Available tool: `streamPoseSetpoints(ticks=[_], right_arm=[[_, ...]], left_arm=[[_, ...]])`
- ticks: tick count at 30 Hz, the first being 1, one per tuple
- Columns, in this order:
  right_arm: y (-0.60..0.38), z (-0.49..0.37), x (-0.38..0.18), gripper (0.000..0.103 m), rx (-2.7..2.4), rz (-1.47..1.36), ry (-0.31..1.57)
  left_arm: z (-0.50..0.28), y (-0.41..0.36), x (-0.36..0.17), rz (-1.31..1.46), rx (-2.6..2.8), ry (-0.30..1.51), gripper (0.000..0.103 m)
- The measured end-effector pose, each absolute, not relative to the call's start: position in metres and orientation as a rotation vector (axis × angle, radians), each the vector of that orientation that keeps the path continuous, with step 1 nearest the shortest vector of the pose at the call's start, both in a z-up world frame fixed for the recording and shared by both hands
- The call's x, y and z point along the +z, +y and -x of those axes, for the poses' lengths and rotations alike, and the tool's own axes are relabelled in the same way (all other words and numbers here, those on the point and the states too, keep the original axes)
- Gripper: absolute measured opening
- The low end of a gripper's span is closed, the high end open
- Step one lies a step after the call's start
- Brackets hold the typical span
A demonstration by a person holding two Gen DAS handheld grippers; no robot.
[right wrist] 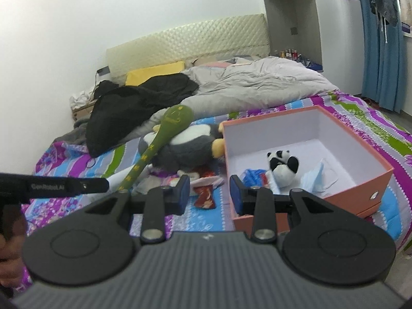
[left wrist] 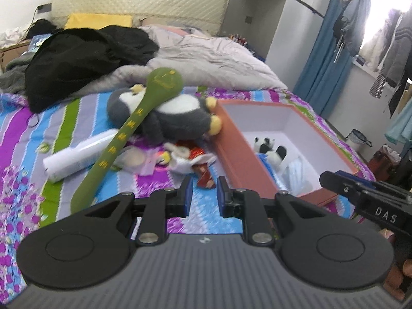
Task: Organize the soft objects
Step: 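Withdraw both open tools from the pink box toward the remaining items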
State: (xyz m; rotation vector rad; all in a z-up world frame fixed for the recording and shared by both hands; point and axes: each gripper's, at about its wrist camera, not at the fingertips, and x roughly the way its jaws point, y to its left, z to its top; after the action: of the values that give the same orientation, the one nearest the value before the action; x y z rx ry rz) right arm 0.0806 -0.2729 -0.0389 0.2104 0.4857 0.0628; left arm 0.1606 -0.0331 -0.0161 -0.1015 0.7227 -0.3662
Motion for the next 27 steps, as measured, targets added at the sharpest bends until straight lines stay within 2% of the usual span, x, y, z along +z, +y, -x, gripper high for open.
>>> streamPoseSetpoints(ticks=[20,27], right_arm=[[-0.194,-0.071,-0.071,0.037,0.153,-0.158,0.615],[-0.175,-0.093,-0.085,0.037,0.182,-0.110,0.658]], left_arm=[[-0.120,0.042,-0.062,0.179,-0.225,0.734,0.022],[-0.134,0.055,-0.094,0.208,-0.183,0.767,0.022]])
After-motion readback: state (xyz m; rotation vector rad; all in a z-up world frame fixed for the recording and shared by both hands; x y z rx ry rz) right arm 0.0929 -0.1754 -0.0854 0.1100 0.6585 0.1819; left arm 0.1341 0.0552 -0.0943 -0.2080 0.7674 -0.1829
